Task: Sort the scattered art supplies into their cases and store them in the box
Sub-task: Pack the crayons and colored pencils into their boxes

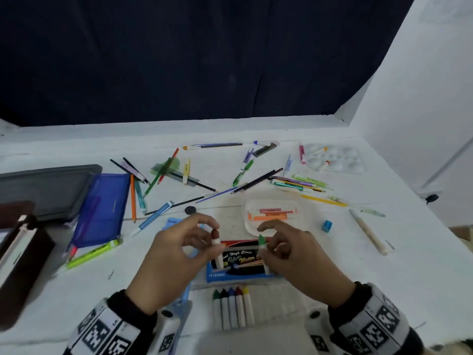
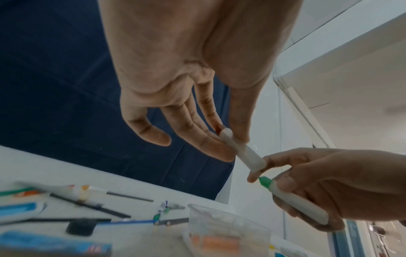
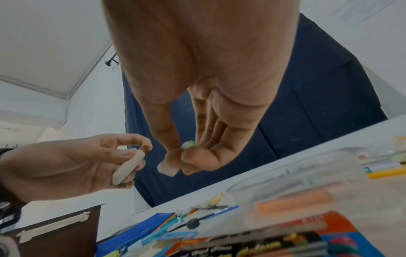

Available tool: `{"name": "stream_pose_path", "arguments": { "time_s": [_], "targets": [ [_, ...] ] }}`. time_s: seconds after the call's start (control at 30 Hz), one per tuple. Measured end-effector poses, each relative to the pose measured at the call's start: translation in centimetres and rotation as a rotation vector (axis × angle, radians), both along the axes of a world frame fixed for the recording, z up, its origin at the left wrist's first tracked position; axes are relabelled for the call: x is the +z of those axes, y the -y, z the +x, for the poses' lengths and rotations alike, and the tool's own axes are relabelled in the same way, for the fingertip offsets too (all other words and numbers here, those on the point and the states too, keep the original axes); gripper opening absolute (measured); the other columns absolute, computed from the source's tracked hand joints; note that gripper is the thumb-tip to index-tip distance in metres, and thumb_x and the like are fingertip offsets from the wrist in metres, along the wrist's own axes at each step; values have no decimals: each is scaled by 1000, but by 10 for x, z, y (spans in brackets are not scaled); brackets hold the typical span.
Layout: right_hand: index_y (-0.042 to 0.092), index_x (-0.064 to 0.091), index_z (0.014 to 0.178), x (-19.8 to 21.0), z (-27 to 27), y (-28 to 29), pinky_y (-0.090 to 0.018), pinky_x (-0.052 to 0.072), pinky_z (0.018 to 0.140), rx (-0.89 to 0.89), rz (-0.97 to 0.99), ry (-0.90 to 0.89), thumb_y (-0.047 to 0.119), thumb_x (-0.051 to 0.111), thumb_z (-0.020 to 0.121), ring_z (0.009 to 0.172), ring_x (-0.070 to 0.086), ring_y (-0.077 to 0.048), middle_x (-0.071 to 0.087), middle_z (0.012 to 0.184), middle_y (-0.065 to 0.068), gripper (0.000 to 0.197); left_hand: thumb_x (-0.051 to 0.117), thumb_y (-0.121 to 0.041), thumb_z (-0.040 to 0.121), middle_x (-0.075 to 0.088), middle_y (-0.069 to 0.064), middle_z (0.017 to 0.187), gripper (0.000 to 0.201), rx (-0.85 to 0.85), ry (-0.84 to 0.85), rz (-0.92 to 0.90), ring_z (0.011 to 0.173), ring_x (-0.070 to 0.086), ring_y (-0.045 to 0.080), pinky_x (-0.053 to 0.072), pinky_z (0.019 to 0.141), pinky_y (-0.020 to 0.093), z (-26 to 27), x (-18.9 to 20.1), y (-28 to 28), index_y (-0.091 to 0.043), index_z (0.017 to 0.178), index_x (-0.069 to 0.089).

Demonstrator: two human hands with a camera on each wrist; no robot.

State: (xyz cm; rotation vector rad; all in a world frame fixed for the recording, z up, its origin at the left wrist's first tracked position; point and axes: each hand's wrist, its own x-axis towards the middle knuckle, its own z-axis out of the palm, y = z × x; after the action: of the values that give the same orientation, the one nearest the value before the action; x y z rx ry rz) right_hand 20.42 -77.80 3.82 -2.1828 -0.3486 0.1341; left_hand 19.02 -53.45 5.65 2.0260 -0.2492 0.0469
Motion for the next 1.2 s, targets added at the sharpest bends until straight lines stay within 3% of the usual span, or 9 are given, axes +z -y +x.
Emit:
{"name": "stream_pose_path", "arguments": {
  "time_s": [0.33,0.43,0.57,0.7,0.77,0.87,0.97,1.07,1.2],
  "targets": [
    [14,57,95,-34,-20,12,-30,58,57,135,7,-307,16,67,92,61,71,-18,72,71,-7,11,84,-27,77,73,-13,75,25,-20,-186,169,75,68,5,50,74,17,-39,-48,37,-31,92,64],
    [10,56,96,-45,-23,12,-32,56,58,131,12,-325,15,66,93,64,71,-25,72,72,-13,11,84,-31,77,72,-11,73,25,-24,-210,236,74,66,3,46,66,11,-38,-55,47,-30,93,64],
    [11,56,95,-53,-21,14,-37,60,61,139,1,-293,14,63,95,61,71,-21,72,72,-12,7,84,-33,77,70,-7,69,26,-39,-207,290,66,63,1,43,58,11,-34,-60,59,-28,94,65],
    [12,57,95,-59,-18,16,-41,60,63,136,-42,-235,11,64,94,61,71,-19,71,78,-10,6,82,-36,78,66,-10,87,26,-103,-179,405,76,62,5,52,69,25,-29,-67,64,-29,98,68],
    [11,60,97,-59,-18,16,-42,60,65,131,-60,-227,10,64,93,62,71,-17,72,80,-9,6,79,-44,78,61,-15,97,31,-131,-148,511,84,58,2,50,74,21,-27,-70,64,-33,105,68],
    [7,63,101,-57,-18,16,-37,60,64,131,-65,-234,5,66,90,60,71,-14,72,80,-12,11,77,-45,80,60,-18,96,34,-134,-137,518,82,55,-1,43,70,13,-26,-71,63,-36,111,66],
    [10,66,106,-57,-18,16,-28,59,68,157,-156,-224,13,78,82,66,69,-12,72,86,-4,27,70,-37,89,61,-17,95,18,-106,-92,560,84,56,2,45,73,18,-23,-68,59,-33,106,68],
    [15,68,104,-55,-17,12,-9,42,62,212,-323,-119,25,82,77,73,56,-2,63,88,10,32,62,-38,94,59,-16,92,12,-90,-70,659,85,55,4,44,74,21,-17,-64,56,-31,100,70],
    [19,68,103,-49,-20,5,-14,33,66,273,-430,-7,31,81,77,83,47,-5,52,93,13,31,61,-38,95,66,-11,97,16,-128,-89,727,89,59,8,48,79,24,-10,-62,58,-29,101,73]
  ]
}}
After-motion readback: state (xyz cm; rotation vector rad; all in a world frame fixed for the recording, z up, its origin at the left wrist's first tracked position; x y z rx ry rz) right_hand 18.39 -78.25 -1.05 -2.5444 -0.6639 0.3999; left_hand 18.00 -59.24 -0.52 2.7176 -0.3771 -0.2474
